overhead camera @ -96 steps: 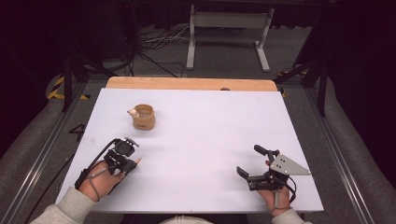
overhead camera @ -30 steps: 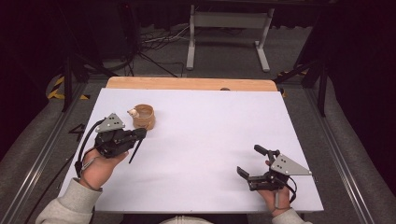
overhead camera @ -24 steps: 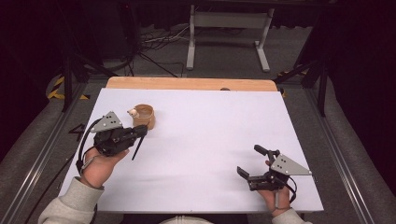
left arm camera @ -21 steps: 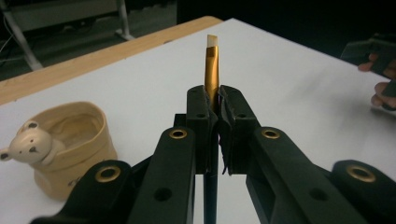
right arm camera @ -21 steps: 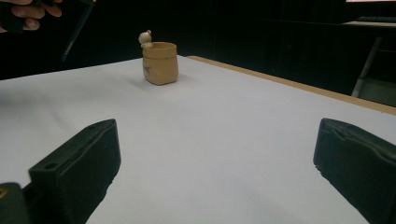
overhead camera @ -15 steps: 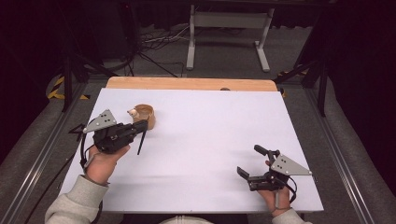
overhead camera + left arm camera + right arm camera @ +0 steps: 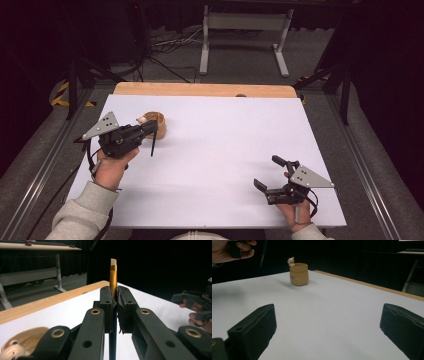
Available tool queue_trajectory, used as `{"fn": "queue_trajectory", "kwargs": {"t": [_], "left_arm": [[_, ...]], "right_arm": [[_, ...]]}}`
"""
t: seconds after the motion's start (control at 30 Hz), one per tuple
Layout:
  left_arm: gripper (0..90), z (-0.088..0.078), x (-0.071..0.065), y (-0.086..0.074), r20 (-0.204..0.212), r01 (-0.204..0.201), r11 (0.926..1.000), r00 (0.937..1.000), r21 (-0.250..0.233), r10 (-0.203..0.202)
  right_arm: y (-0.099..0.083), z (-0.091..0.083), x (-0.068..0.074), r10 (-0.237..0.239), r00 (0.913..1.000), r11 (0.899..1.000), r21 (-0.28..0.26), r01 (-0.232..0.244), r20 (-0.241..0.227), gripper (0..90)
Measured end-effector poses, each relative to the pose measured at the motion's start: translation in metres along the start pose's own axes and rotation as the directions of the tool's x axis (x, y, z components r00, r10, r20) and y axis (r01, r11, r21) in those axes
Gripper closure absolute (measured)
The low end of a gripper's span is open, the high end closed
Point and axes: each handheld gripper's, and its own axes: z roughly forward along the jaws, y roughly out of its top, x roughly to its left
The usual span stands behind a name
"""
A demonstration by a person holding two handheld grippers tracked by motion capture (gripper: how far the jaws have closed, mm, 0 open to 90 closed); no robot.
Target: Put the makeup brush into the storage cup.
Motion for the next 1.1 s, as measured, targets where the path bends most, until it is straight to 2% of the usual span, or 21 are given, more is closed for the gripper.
{"fn": "queue_trajectory", "kwargs": {"t": [0.3, 0.63, 0.77, 1.1], "left_arm": [[83.1, 0.007, 0.008, 0.008, 0.001, -0.011, 0.9992, 0.9999, -0.037, 0.011], [83.1, 0.010, 0.022, 0.009, -0.057, -0.026, 0.9971, 0.9981, -0.071, 0.022], [83.1, 0.012, 0.029, 0.008, -0.084, 0.002, 0.9961, 0.9964, -0.088, -0.010], [83.1, 0.021, 0.038, 0.010, -0.129, -0.010, 0.9951, 0.9917, -0.098, -0.003]], "right_arm": [[0.000, -0.001, 0.000, 0.000, 1.0000, 1.000, -0.005, 0.000, -0.002, 1.0], [0.000, -0.002, 0.000, 0.002, 1.0000, 1.000, -0.009, -0.002, -0.003, 1.0], [0.000, -0.002, 0.000, 0.002, 1.0000, 1.000, -0.009, -0.002, -0.004, 1.0], [-0.001, -0.003, -0.001, 0.004, 1.0000, 1.000, -0.013, -0.004, -0.005, 1.0]]}}
